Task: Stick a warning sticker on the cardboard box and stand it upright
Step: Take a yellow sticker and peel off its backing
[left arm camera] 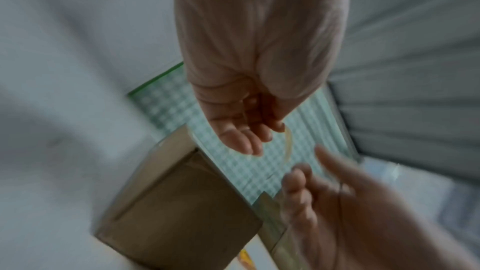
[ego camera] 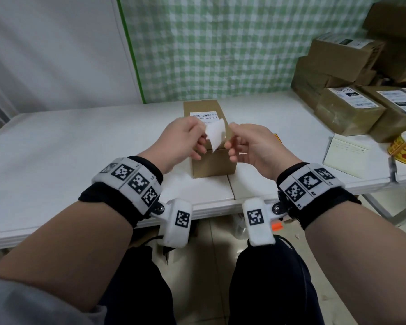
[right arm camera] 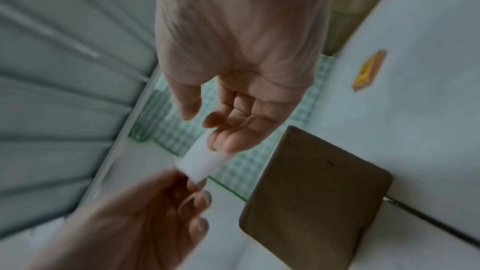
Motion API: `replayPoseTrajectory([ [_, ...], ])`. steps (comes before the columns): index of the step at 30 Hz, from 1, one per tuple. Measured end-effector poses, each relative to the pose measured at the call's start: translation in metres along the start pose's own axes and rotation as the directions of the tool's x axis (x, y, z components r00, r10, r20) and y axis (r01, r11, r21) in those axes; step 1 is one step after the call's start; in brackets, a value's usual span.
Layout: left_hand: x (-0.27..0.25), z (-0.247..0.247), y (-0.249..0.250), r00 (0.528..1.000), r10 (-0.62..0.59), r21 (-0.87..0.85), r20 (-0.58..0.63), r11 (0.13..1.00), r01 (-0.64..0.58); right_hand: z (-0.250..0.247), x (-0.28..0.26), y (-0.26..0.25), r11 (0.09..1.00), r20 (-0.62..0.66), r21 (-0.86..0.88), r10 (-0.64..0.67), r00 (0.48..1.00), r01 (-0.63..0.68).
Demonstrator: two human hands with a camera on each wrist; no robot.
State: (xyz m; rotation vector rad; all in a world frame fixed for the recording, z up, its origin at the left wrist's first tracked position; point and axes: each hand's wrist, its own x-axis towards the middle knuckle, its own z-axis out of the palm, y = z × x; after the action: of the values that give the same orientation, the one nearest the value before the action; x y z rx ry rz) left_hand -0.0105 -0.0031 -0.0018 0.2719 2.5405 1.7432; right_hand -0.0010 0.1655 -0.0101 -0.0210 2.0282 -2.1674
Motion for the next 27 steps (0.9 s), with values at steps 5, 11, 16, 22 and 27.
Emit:
replayPoseTrajectory([
  [5, 0.0, 0.012, 0.004, 0.996, 0.072, 0.133, 0.06, 0.988, -0.08, 0.018, 0.001, -0.002, 0.957, 0.038, -0.28, -0.064, 0.997, 0.072],
  [11, 0.002, 0.012, 0.005, 0.997, 0.072, 0.125, 0.04, 0.989, -0.076, 0.022, 0.003, -0.001, 0.878, -0.009, -0.448, -0.194, 0.981, 0.17],
  [16, 0.004, 0.013, 0.005, 0.999, 0.003, -0.017, 0.048, 1.0, -0.002, 0.022, 0.005, -0.001, 0.889, 0.0, -0.42, -0.203, 0.979, 0.184],
  [22, 0.0, 0.019, 0.009, 0.989, -0.003, -0.552, 0.145, 0.83, 0.083, 0.026, 0.005, -0.002, 0.985, 0.031, -0.005, -0.174, 0.984, 0.175],
  [27, 0.003, 0.012, 0.004, 0.987, 0.018, -0.712, 0.159, 0.694, 0.102, 0.018, 0.005, -0.004, 0.963, 0.015, 0.248, -0.115, 0.993, 0.108],
])
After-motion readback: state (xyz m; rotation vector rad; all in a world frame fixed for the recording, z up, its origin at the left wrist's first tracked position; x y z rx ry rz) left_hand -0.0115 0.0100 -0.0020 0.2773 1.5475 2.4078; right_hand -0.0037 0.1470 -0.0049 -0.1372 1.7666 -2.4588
